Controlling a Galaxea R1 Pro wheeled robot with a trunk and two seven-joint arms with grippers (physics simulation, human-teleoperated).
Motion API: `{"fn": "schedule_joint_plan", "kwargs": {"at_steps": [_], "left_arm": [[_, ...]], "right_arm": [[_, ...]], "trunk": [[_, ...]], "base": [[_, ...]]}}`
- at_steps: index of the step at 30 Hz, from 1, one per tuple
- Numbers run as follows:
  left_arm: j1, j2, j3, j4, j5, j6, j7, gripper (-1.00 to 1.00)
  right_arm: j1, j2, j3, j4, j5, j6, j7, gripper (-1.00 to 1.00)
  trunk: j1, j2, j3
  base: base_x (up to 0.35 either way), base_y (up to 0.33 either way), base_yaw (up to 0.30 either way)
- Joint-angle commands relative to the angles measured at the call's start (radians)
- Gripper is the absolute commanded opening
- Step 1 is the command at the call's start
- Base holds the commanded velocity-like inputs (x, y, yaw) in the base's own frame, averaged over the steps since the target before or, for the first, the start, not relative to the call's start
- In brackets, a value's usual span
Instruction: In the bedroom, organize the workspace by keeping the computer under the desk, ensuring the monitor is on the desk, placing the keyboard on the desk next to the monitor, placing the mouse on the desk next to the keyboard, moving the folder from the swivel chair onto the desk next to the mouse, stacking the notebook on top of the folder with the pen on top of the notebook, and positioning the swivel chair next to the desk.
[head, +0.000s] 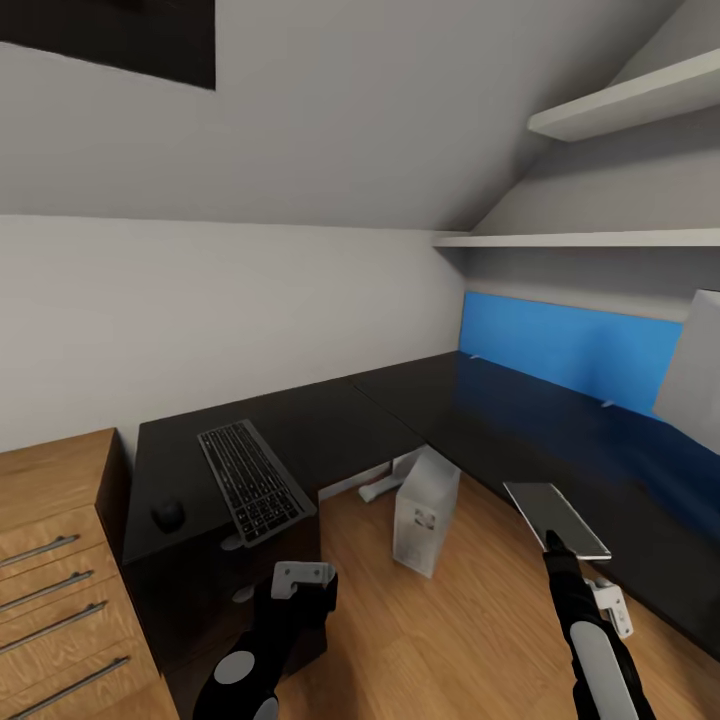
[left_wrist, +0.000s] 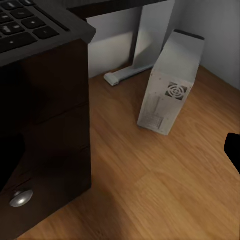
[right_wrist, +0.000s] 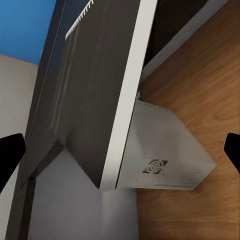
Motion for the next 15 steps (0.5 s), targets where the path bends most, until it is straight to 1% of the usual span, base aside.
{"fn": "schedule_joint_plan", "kwargs": {"at_steps": [1, 10, 13, 15], "left_arm": [[-0.001, 0.0, -0.002, -0.001, 0.011, 0.003, 0.01, 1.0], [-0.001, 0.0, -0.002, 0.0, 0.011, 0.003, 0.01, 1.0], [-0.001, 0.0, -0.002, 0.0, 0.011, 0.003, 0.009, 1.0], [-0.001, 0.0, -0.002, 0.0, 0.011, 0.003, 0.01, 1.0]], "right_arm": [[-0.001, 0.001, -0.001, -0.001, -0.011, -0.001, -0.003, 1.0], [-0.001, 0.0, -0.001, -0.001, -0.011, -0.001, -0.003, 1.0], [-0.001, 0.0, -0.001, -0.001, -0.012, -0.001, -0.003, 1.0], [-0.001, 0.0, -0.001, -0.001, -0.012, 0.0, -0.003, 1.0]], "trunk": [[0.0, -0.001, -0.001], [0.0, -0.001, -0.001], [0.0, -0.001, -0.001], [0.0, -0.001, -0.001]], "base": [[0.074, 0.031, 0.0], [0.025, 0.013, 0.0], [0.168, 0.121, 0.0], [0.078, 0.049, 0.0]]}}
